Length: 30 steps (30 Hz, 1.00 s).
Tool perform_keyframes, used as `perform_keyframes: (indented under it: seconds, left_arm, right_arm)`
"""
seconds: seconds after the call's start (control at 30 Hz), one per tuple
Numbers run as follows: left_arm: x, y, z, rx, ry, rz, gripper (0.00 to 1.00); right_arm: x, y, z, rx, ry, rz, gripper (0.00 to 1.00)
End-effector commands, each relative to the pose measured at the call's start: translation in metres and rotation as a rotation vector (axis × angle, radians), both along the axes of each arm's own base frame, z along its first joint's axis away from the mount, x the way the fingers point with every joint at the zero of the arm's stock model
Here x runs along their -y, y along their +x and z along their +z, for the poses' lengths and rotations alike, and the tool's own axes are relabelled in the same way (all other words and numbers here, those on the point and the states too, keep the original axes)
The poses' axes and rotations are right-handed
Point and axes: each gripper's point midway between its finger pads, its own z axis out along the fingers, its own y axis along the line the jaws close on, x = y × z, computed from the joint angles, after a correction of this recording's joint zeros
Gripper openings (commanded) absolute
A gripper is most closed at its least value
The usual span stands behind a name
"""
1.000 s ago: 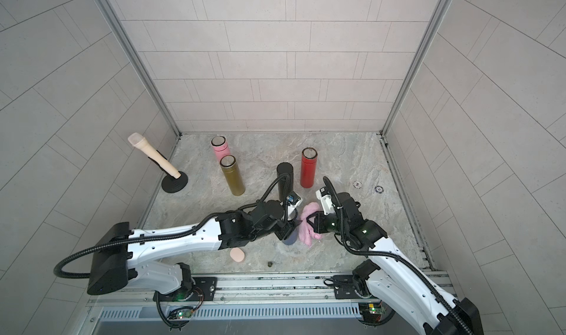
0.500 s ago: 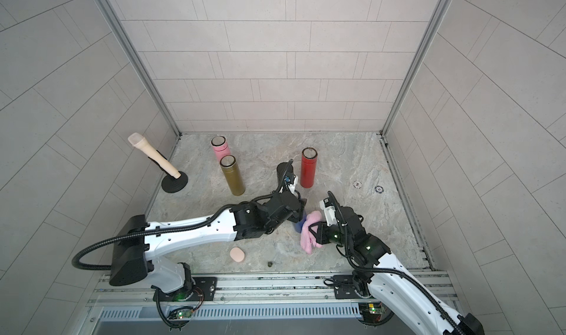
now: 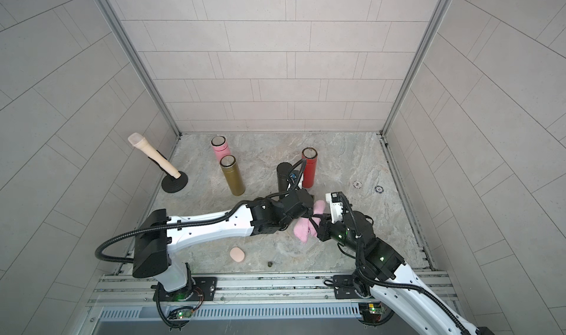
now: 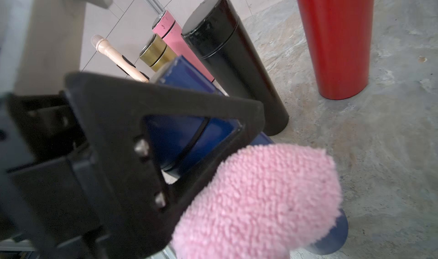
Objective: Wipe the surface of the thermos
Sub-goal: Wipe the dirt from the surface of the thermos.
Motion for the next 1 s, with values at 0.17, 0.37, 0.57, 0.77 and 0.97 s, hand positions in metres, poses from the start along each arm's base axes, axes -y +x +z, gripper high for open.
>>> perform_keyframes:
  seconds: [0.17,0.37,0.57,0.77,0.97]
  left_arm:
    - [0.014,-0.022,0.044,0.107,0.005,-0.267,0.00]
    - [0.015,-0.046,0.051,0.158,0.062,-0.602,0.00]
    - [0.010,-0.069,0.036,0.215,0.146,-0.850,0.00]
    - [0.013,-0.067,0.024,0.315,0.151,-0.882,0.00]
    - [0.017,-0.062,0.013,0.337,0.144,-0.865,0.00]
  right_arm:
    - [0.028,-0.008,-0.087,-0.231,-0.201,-0.106,0.00]
    - [0.052,-0.007,-0.097,-0.269,-0.248,-0.165,0.00]
    - [0.017,0.008,-0.092,-0.339,-0.064,0.019,0.00]
    - [-0.019,0.015,-0.018,-0.198,0.115,0.221,0.00]
    - [-0.024,0.003,0.055,-0.061,0.198,0.299,0.00]
